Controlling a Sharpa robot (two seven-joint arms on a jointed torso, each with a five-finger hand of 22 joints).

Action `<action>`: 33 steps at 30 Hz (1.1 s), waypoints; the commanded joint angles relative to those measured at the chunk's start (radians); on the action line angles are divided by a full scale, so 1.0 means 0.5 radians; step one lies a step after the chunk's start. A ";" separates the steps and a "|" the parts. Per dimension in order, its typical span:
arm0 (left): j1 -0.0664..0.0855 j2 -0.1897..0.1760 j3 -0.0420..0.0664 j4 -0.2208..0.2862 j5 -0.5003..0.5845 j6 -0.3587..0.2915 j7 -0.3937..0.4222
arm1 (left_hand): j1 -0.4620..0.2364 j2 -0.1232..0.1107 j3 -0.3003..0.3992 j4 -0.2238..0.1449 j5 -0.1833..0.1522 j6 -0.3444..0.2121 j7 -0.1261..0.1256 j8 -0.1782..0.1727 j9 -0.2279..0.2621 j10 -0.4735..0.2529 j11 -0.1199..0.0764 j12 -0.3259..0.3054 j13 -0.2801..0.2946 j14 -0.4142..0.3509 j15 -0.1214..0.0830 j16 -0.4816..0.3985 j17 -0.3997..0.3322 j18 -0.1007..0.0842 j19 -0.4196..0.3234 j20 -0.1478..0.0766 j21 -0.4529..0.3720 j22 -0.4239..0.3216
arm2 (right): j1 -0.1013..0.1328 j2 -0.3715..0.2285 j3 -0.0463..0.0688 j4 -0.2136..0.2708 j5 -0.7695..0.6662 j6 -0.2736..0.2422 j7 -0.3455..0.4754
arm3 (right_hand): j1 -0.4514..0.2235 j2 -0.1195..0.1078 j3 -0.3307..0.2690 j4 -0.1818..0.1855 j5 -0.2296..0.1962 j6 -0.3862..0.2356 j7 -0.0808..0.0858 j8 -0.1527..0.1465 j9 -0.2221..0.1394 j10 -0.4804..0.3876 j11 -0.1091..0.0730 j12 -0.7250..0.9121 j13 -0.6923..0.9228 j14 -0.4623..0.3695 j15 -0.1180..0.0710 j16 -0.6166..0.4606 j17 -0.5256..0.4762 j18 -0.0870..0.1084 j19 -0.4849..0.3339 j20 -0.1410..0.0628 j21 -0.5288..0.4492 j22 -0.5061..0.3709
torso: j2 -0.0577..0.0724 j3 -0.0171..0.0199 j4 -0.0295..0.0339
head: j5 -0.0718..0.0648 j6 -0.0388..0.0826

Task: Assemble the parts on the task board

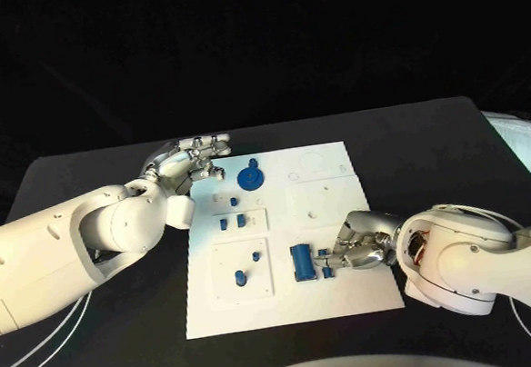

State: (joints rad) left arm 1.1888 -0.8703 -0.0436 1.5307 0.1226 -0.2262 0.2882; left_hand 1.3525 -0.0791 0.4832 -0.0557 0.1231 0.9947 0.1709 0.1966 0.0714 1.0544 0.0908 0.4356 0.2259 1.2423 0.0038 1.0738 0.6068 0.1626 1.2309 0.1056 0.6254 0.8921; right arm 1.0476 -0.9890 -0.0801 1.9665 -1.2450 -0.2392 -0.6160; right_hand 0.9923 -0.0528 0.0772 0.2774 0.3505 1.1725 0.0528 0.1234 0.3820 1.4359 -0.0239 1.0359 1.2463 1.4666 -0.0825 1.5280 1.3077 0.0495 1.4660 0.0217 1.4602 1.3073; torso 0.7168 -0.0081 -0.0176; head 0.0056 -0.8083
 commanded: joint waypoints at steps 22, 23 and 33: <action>-0.007 0.024 0.000 -0.033 -0.009 0.046 0.040 | -0.088 -0.021 -0.054 0.049 0.001 -0.036 0.013 0.023 -0.004 -0.060 0.011 0.012 -0.006 -0.110 0.027 -0.081 -0.163 0.033 -0.068 0.016 -0.082 -0.040 | 0.108 -0.071 0.004 -0.217 0.777 -0.348 0.928 | 0.533 0.033 -0.057 -0.288 -0.076 -0.205 0.093 -0.109 -0.036 -0.300 0.076 -0.670 -0.382 0.105 0.046 -0.205 0.090 0.058 -0.088 0.041 -0.252 -0.181 | -0.045 -0.0014 -0.012 | -0.014 0.044; -0.009 0.027 0.000 -0.039 -0.008 0.044 0.047 | -0.108 -0.029 -0.070 0.061 0.001 -0.045 0.017 0.023 -0.005 -0.079 0.017 0.003 -0.014 -0.149 0.035 -0.109 -0.191 0.032 -0.091 0.022 -0.101 -0.049 | 0.130 -0.069 0.004 -0.257 0.915 -0.355 1.026 | 0.566 0.038 -0.050 -0.306 -0.099 -0.229 0.102 -0.115 -0.046 -0.353 0.088 -0.794 -0.463 0.087 0.053 -0.255 0.027 0.072 -0.120 0.048 -0.304 -0.249 | -0.054 -0.0026 -0.015 | -0.014 0.048; -0.029 0.086 -0.003 -0.155 0.043 -0.029 0.156 | -0.097 -0.030 -0.244 0.136 -0.026 -0.133 0.018 -0.012 -0.011 -0.120 0.079 -0.229 -0.231 -0.521 0.155 -1.006 -0.640 0.026 -0.567 0.149 -0.695 -0.470 | 0.279 0.130 0.022 -0.803 1.972 -0.274 1.661 | 0.789 0.061 0.131 -0.394 -0.283 -0.384 0.216 -0.121 -0.175 -0.666 0.208 -1.646 -1.283 -0.460 0.167 -1.817 -1.400 0.266 -0.727 0.151 -1.604 -1.583 | -0.176 -0.0247 -0.047 | -0.036 0.197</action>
State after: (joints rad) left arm 1.1754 -0.8318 -0.0454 1.4579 0.1259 -0.2286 0.3165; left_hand 1.2978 -0.0913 0.3641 0.0133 0.1140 0.9337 0.1781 0.1912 0.0671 0.9934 0.1305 0.3217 0.1112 0.9876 0.0819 0.5761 0.2893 0.1798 0.9478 0.1794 0.2795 0.6581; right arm 1.1862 -0.9297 -0.0692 1.5800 -0.5108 -0.3915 0.0422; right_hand 1.3847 -0.0259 0.1429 0.0804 0.2077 0.9796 0.1626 0.0652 0.2936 1.1091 0.0793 0.2165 0.6055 1.2359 0.0040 0.6203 0.6110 0.1776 1.1001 0.0971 0.6568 0.5163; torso 0.6543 -0.0155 -0.0335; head -0.0117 -0.7317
